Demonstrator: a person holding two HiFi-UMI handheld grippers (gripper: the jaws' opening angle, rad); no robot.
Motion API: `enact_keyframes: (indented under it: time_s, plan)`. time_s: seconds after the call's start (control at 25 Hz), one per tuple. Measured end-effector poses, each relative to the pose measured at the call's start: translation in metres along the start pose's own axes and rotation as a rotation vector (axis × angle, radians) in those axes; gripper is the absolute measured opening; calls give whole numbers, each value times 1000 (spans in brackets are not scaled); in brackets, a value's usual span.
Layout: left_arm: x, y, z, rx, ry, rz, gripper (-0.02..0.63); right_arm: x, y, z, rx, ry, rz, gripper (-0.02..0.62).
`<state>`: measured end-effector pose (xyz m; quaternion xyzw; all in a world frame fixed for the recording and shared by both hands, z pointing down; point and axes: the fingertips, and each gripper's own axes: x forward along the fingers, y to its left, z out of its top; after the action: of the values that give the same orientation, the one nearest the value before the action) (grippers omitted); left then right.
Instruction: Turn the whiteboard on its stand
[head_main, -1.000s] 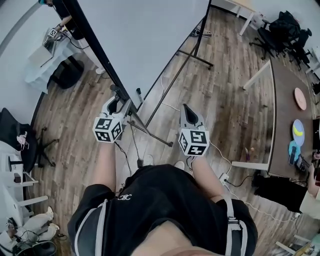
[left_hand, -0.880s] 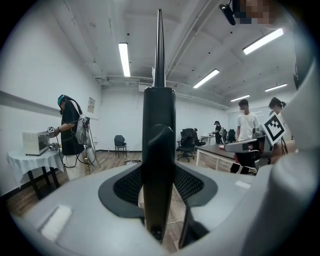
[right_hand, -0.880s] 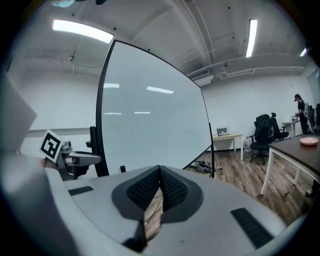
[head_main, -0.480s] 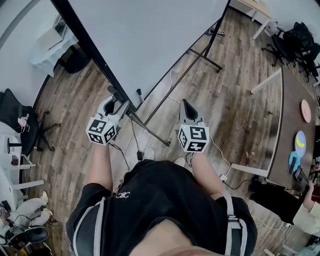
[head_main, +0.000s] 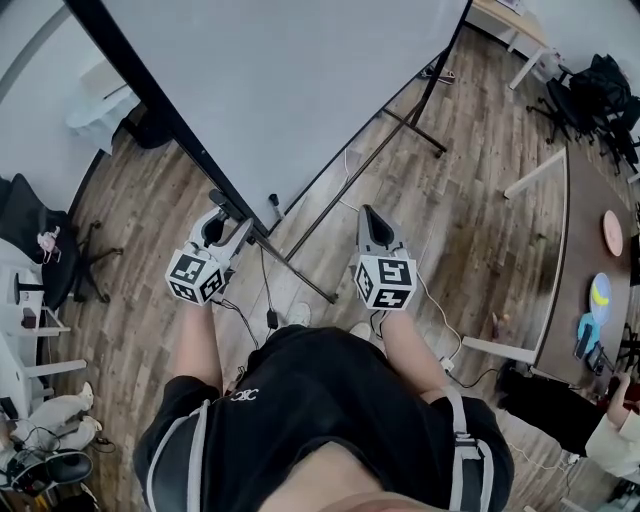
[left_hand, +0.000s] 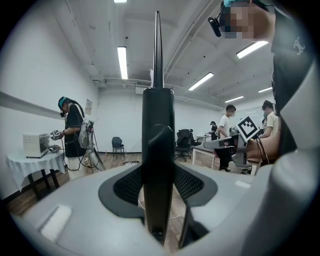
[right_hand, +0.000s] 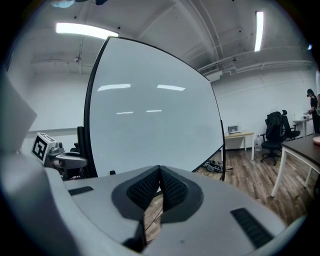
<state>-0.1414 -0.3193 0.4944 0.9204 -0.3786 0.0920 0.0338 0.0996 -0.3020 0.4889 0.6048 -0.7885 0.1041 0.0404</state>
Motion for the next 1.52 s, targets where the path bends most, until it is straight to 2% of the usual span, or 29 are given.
enact_keyframes:
  time_s: [0.64,0.96,1.12,1.24,1.36,1.4,1.52]
  plan:
    - [-31,15,-7,-20,-3,53,196,9,28,1,-12,2,63,6]
    - [-35,14,-10,-27,11,192,191,8,33,0,-12,-2,87,6]
    - [-42,14,-11,-81,33,278,190,7,31,2,-9,-6,94,6]
    - [-52,9,-11,-83,34,345,158,2,29,3,-9,-11,104,6]
    - [-60,-2,-7,-70,15,390,51,-1,25,3,-5,-12,111,6]
    - [-60,-8,-5,-72,11,385,11,-2,23,3,-3,-11,113,6]
    - [-55,-30,1,-81,4,332,9,-7,18,3,0,-19,121,6]
